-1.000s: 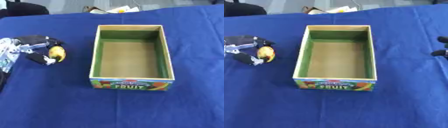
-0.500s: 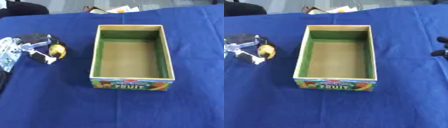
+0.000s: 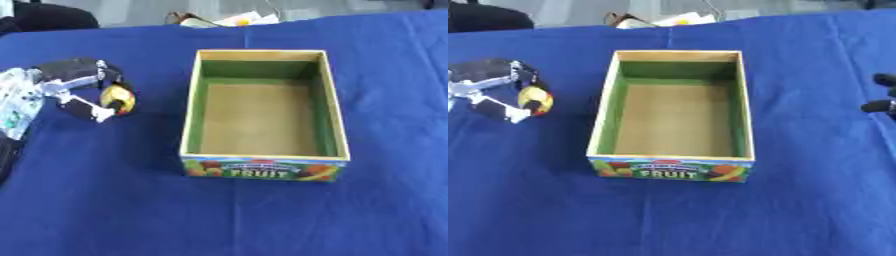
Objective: Pick up objects on the table and place them in the box.
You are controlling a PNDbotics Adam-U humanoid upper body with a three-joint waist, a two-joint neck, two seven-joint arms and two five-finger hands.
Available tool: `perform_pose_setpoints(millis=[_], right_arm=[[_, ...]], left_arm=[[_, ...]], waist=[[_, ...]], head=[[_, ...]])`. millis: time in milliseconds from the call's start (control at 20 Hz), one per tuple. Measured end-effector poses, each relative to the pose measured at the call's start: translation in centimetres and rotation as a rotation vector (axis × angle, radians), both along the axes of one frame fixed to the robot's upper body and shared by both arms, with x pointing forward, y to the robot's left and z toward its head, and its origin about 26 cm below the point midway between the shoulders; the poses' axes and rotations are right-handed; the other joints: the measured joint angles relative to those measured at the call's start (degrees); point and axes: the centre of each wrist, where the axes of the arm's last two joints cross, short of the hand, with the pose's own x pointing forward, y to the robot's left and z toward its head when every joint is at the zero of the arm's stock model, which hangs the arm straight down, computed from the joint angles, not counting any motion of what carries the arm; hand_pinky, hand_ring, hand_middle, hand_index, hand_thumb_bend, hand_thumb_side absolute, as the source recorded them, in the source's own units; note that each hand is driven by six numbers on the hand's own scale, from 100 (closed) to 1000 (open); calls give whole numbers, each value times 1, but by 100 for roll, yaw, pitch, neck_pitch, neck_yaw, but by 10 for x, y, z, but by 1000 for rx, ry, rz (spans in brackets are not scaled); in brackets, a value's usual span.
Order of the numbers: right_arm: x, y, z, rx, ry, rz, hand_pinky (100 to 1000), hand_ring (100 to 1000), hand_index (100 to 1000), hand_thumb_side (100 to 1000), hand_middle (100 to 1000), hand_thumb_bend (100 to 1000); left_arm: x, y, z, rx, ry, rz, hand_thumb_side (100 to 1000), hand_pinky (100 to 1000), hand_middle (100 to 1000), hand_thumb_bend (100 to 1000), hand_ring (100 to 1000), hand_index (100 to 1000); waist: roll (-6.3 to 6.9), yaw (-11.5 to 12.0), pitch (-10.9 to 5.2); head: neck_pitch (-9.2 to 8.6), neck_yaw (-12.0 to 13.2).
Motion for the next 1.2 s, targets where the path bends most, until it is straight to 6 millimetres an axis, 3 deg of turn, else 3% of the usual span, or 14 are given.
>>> perform_pose_setpoints(millis=[450, 750, 1200], right_arm=[[0, 0, 0, 9, 0, 6, 554, 768, 855, 1000, 498, 100], [-1, 0, -1, 15, 1, 6, 554, 769, 855, 1000, 498, 100], [0, 0, -1, 27, -3, 9, 554, 767, 854, 1000, 498, 100]], left_arm=[[0, -6, 4, -49, -29, -48, 254, 378, 400, 100, 508, 545], [-2, -15, 17, -105, -82, -104, 270, 371, 405, 100, 504, 550], [-10, -65, 75, -248, -317, -323, 313, 364, 406, 100, 494, 541]], waist=[[-40, 12, -60], [-54, 14, -81], [-77, -36, -85]], head=[[0, 4], [0, 12], [0, 88]])
